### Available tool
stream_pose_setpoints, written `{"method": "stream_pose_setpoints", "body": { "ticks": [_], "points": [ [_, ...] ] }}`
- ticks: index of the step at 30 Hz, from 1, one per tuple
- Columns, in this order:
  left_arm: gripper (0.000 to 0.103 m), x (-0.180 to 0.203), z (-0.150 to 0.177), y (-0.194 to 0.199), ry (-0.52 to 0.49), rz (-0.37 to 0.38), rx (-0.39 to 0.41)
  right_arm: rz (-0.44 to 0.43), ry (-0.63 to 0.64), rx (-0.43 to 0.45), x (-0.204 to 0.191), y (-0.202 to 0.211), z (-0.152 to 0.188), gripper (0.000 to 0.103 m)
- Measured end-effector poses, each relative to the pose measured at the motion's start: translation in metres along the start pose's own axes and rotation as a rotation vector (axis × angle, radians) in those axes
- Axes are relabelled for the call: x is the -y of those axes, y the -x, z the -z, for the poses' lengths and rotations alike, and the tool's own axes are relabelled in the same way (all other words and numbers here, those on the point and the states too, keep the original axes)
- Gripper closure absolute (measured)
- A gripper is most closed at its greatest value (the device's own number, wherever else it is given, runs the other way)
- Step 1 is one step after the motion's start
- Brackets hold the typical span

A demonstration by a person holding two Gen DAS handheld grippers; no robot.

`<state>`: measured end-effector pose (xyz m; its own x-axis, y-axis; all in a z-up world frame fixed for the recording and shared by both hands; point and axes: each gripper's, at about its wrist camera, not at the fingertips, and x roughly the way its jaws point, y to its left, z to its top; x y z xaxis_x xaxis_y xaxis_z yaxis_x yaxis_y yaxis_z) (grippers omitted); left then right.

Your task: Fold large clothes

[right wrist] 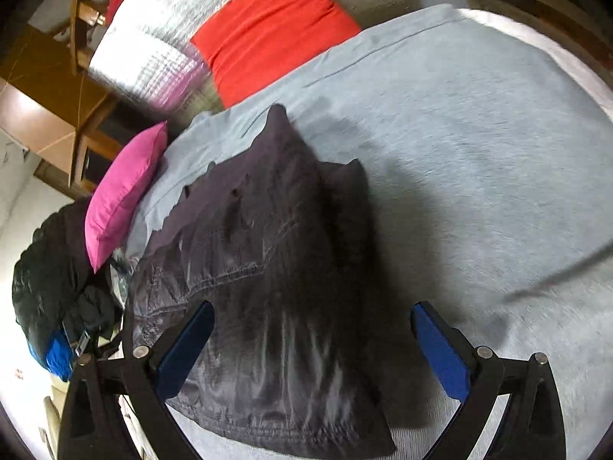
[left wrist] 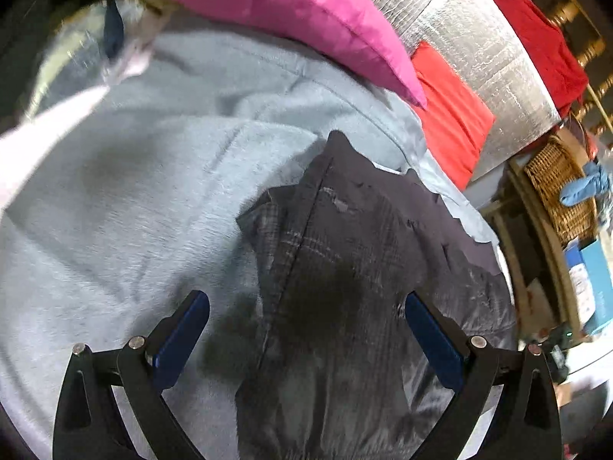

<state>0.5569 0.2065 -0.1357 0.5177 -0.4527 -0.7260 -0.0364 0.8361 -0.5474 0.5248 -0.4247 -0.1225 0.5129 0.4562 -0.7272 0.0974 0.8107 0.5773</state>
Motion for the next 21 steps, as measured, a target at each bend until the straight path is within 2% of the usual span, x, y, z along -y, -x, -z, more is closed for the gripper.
{"method": "stream_pose_setpoints", "body": {
  "ticks": [2, 5, 10, 11, 12, 14, 15, 16, 17, 18, 19, 21],
  "points": [
    [0.002, -0.002, -0.001, -0.01, 0.013, 0.036, -0.046, -0.007, 0.003, -0.018, -0.002, -0.01, -0.006, 0.0],
    [0.002, 0.001, 0.005, -0.022, -0.018, 0.063, -0.1, -0.014, 0.011, -0.038, -0.005, -0.021, -0.008, 0.0],
    [0.003, 0.002, 0.006, -0.031, -0.037, 0.062, -0.099, -0.019, 0.047, -0.096, -0.013, -0.045, -0.012, 0.0],
    [0.009, 0.004, 0.006, -0.032, -0.044, 0.059, -0.096, -0.007, 0.065, -0.099, -0.017, -0.048, -0.012, 0.0],
    [0.026, 0.006, 0.006, -0.035, -0.061, 0.042, -0.104, -0.004, 0.073, -0.097, -0.019, -0.05, -0.013, 0.0],
    [0.039, 0.013, 0.008, -0.04, -0.107, 0.007, -0.117, 0.001, 0.075, -0.115, -0.023, -0.057, -0.013, 0.009],
    [0.05, 0.015, 0.007, -0.041, -0.113, 0.006, -0.116, 0.031, 0.095, -0.127, -0.027, -0.06, -0.013, 0.02],
    [0.057, 0.018, 0.007, -0.042, -0.12, 0.007, -0.126, 0.044, 0.112, -0.132, -0.03, -0.062, -0.014, 0.033],
    [0.068, 0.021, 0.007, -0.042, -0.129, 0.007, -0.129, 0.044, 0.118, -0.141, -0.034, -0.064, -0.015, 0.041],
    [0.075, 0.028, 0.006, -0.041, -0.149, -0.013, -0.125, 0.047, 0.118, -0.143, -0.036, -0.062, -0.016, 0.055],
    [0.078, 0.035, 0.006, -0.039, -0.174, -0.039, -0.119, 0.052, 0.125, -0.142, -0.039, -0.06, -0.017, 0.068],
    [0.083, 0.052, 0.005, -0.035, -0.225, -0.098, -0.105, 0.075, 0.156, -0.13, -0.05, -0.051, -0.019, 0.079]
  ]
}}
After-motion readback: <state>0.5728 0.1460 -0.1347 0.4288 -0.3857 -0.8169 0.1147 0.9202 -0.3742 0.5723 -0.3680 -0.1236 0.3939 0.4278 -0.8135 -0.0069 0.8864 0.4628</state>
